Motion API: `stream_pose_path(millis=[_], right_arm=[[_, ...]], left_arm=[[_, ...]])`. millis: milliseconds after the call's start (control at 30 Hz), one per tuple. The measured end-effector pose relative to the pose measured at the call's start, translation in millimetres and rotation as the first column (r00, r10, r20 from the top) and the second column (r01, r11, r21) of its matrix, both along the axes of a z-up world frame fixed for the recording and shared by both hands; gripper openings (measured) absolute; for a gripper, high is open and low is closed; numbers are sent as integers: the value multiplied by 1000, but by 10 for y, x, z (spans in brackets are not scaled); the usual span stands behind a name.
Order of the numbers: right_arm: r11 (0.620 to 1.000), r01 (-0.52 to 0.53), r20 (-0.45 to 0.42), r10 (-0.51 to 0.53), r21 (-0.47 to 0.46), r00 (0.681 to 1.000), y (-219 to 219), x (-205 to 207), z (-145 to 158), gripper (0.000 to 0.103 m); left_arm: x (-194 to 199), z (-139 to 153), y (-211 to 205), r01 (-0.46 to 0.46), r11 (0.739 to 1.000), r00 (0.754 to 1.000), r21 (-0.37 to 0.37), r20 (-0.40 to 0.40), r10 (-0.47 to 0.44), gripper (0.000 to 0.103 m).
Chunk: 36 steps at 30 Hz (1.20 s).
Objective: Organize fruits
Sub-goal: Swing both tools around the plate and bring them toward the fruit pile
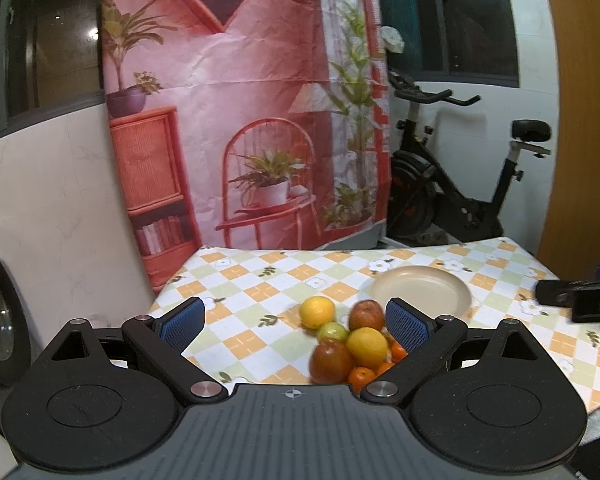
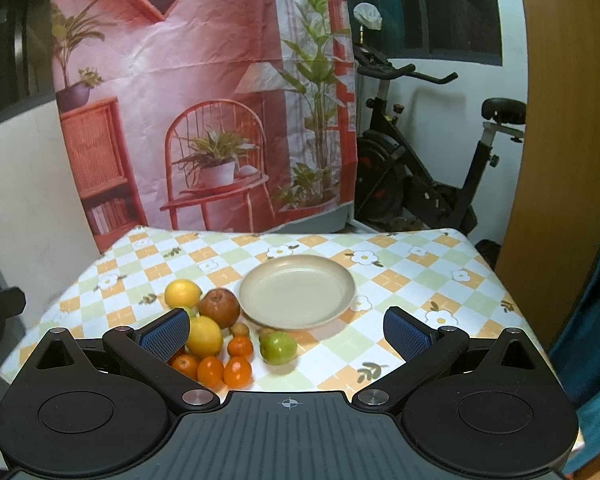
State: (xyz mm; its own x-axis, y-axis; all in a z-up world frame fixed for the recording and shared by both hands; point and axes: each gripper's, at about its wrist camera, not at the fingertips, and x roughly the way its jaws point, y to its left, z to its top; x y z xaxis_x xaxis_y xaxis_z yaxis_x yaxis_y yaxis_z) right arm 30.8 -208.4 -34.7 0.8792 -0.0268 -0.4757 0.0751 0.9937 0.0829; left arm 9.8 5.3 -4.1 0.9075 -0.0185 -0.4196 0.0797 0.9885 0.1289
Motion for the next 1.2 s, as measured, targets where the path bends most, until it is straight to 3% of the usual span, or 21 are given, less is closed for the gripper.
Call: stream_pose_path(millis=[267, 433, 633, 1033, 1200], right_arm=[[998, -11, 110, 4, 61, 994, -302, 313, 55, 103], [999, 11, 144, -19, 53, 989, -415, 578, -66, 103], [999, 30, 169, -32, 11, 985, -441, 941, -351, 103], [987, 53, 130, -74, 152, 989, -598, 1514, -831, 103], [982, 50, 148, -78, 185, 986, -709, 1586, -1003, 103]], left_arm=[[309, 31, 88, -12, 998, 1000, -56, 26, 13, 97], [516, -50, 132, -4, 990, 999, -140, 40, 10, 97], [747, -190, 17, 7, 999, 996, -45, 92, -3, 98], [1418, -341, 44, -30, 998, 999, -63, 31, 32, 96], [1595, -427, 43, 52, 995, 998, -84, -25, -54, 93]])
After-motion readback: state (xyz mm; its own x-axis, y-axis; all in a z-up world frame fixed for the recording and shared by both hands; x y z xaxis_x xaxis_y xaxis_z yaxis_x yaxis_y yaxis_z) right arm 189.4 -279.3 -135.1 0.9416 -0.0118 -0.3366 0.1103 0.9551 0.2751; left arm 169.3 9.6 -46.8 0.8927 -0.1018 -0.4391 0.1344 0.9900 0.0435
